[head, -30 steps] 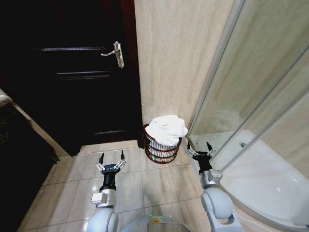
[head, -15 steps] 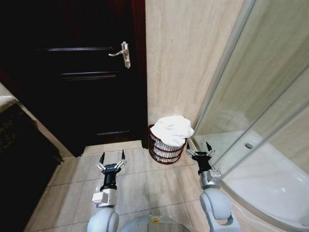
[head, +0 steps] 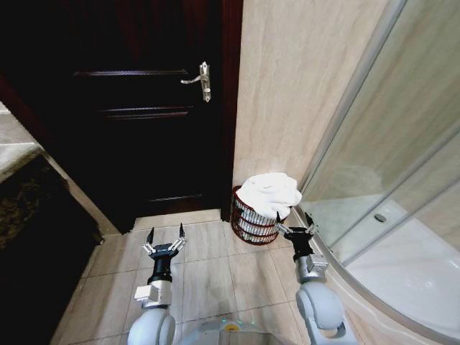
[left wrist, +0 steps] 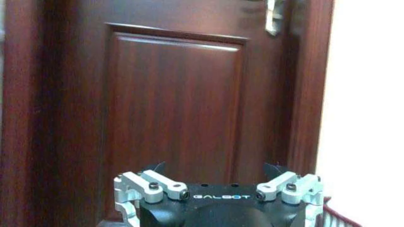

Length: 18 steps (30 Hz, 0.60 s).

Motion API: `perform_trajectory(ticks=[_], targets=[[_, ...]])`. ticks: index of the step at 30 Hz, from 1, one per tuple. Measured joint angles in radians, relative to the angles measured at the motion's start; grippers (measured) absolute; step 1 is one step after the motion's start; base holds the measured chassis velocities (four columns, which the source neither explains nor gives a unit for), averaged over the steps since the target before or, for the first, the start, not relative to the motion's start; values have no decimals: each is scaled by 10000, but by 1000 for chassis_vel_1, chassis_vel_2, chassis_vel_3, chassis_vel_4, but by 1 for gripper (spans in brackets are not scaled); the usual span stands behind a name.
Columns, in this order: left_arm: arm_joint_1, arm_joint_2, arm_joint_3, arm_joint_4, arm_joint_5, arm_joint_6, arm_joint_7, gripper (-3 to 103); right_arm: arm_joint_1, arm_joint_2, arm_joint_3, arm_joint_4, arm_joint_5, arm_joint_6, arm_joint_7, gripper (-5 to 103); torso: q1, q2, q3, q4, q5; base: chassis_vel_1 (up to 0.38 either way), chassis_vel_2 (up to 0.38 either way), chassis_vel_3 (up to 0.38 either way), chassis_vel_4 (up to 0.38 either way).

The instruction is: Discard the used towel into the hamper.

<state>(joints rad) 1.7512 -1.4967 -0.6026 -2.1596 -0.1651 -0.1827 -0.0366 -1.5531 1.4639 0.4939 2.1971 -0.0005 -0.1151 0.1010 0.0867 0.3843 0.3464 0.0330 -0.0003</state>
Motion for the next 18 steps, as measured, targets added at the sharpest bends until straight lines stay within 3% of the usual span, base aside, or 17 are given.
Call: perform_trajectory(ticks=[1, 2, 5, 10, 18], targets=[[-71, 599, -360, 52, -434, 198, 370, 100, -44, -78, 93, 0, 117, 111, -140, 100, 0, 0, 0, -1, 5, 0, 0, 0, 0], [-71, 599, -360, 52, -434, 198, 370, 100, -44, -78, 93, 0, 117, 111, -140, 100, 0, 0, 0, -1, 5, 0, 0, 0, 0], [-404, 1639, -913, 288, -1276, 529, 723, 100, -154, -187, 142, -62, 345, 353, -147, 100, 0, 0, 0, -1, 2, 0, 0, 0, 0], [-674, 1934, -1053, 536, -1611, 643, 732, 100, -210, 42, 19, -139, 235, 404, -136, 100, 0, 0, 0, -1, 0, 0, 0, 0, 0], [-798, 1701, -674, 705, -1450, 622, 655, 100, -8, 269, 4, -353, 49, 289, -121, 100, 0, 0, 0, 0, 1, 0, 0, 0, 0]])
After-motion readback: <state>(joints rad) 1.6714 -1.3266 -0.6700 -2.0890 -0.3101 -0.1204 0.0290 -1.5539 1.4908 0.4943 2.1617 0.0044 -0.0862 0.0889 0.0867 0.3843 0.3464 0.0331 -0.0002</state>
